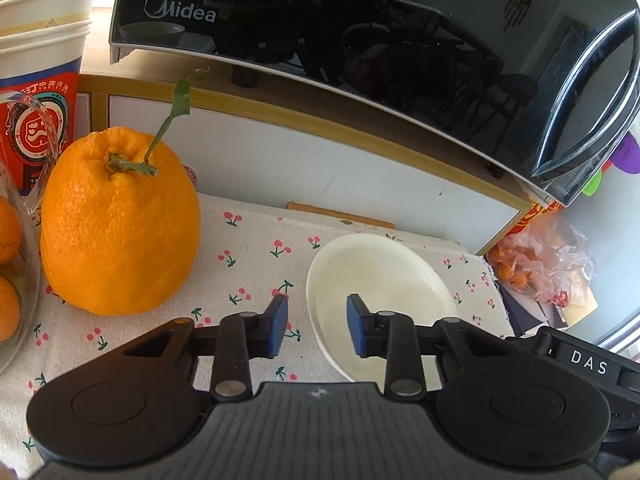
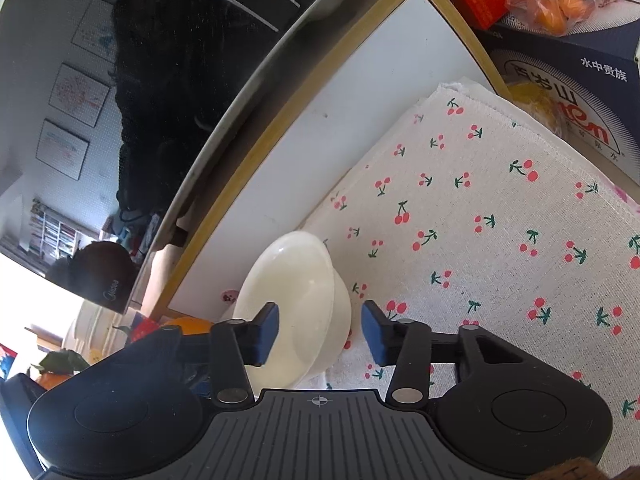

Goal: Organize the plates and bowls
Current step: 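Close both grippers on the small bowl rim, then lift the small bowl with both grippers and lower it into the bowl stack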

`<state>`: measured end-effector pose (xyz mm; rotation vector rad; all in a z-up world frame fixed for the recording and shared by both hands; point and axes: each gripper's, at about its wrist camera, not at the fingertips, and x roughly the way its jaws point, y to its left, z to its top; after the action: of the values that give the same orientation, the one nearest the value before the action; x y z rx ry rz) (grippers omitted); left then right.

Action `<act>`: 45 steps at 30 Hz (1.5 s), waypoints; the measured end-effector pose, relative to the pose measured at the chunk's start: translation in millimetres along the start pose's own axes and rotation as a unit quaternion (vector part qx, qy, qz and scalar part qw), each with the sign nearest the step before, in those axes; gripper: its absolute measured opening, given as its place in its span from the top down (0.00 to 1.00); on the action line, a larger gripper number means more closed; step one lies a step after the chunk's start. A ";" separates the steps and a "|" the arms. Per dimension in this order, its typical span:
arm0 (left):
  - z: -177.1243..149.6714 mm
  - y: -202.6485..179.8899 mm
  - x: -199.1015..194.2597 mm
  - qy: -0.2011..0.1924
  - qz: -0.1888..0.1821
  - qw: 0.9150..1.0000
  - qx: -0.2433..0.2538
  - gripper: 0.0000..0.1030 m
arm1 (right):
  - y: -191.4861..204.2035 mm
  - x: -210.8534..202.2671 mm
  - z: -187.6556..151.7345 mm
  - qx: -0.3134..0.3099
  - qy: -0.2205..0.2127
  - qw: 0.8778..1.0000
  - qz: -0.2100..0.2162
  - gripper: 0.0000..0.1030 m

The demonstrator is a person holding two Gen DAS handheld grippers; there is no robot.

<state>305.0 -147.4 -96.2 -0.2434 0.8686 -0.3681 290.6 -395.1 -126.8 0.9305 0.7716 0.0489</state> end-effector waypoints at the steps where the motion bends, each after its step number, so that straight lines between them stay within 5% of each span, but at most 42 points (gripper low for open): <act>1: -0.4 -0.6 1.5 0.001 0.003 1.000 0.004 0.79 | 0.0 1.1 -0.2 -0.001 0.000 1.000 -0.002 0.64; 10: -4.7 -6.4 4.8 0.010 0.005 1.000 0.027 0.89 | 5.8 1.1 -3.4 -0.028 -0.005 0.999 -0.018 0.84; 23: 2.5 -14.1 -23.2 0.001 0.008 0.999 0.041 0.89 | 25.3 -17.8 -5.3 -0.062 -0.007 0.998 -0.013 0.84; 45: -5.6 -10.7 -136.4 -0.036 0.005 0.999 0.018 0.90 | 104.4 -111.1 -47.6 -0.132 -0.011 0.991 -0.006 0.84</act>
<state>218.0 -101.5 -0.9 -0.2187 0.7923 -0.3633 208.7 -336.8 -2.8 0.6739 0.7307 0.1264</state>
